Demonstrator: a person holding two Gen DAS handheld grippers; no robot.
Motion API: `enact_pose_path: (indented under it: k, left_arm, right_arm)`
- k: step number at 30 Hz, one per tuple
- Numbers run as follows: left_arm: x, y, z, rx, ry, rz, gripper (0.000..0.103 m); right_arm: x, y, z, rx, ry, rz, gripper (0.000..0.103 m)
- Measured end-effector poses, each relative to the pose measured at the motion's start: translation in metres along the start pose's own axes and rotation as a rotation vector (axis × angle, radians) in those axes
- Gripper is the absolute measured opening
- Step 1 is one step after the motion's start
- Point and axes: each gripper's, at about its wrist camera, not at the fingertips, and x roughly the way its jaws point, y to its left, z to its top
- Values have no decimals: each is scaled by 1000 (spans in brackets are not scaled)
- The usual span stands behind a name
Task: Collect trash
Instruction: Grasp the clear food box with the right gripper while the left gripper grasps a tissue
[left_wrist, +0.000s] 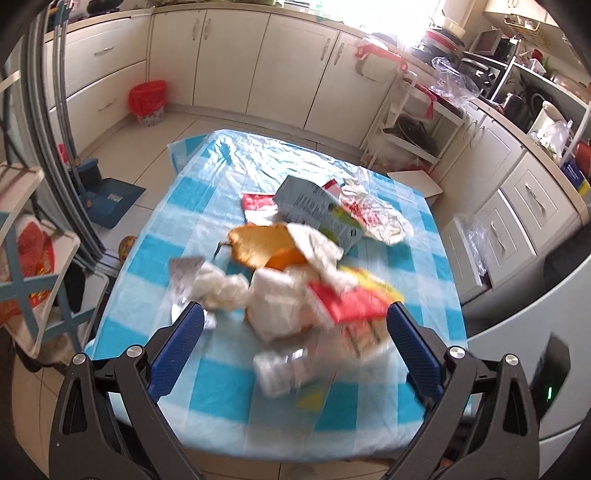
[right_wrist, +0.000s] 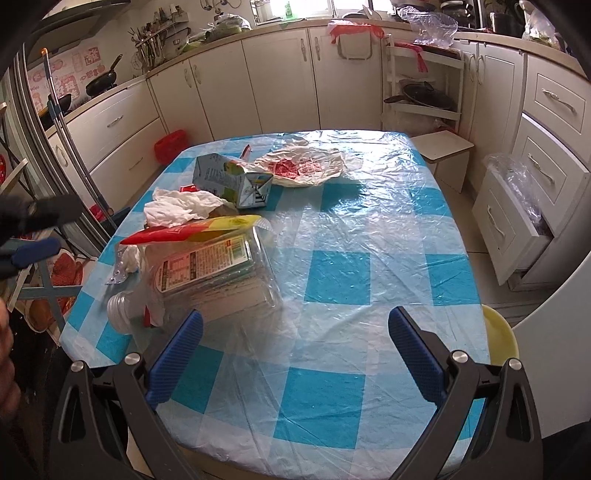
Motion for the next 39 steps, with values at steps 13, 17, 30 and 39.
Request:
enact_pose_path:
  k: [13, 17, 30, 39]
  left_arm:
    - [104, -14, 36, -30, 181, -35, 11]
    - [83, -6, 44, -40, 109, -74, 3]
    - [11, 28, 47, -59, -8, -139, 3]
    - [-13, 38, 37, -39, -41, -131, 3]
  right_arm:
    - [0, -2, -2, -33, -63, 6, 96]
    - [-9, 4, 1, -74, -111, 15, 97]
    - [-8, 60, 24, -475, -187, 74, 96]
    - [30, 80, 41, -621, -103, 184, 56]
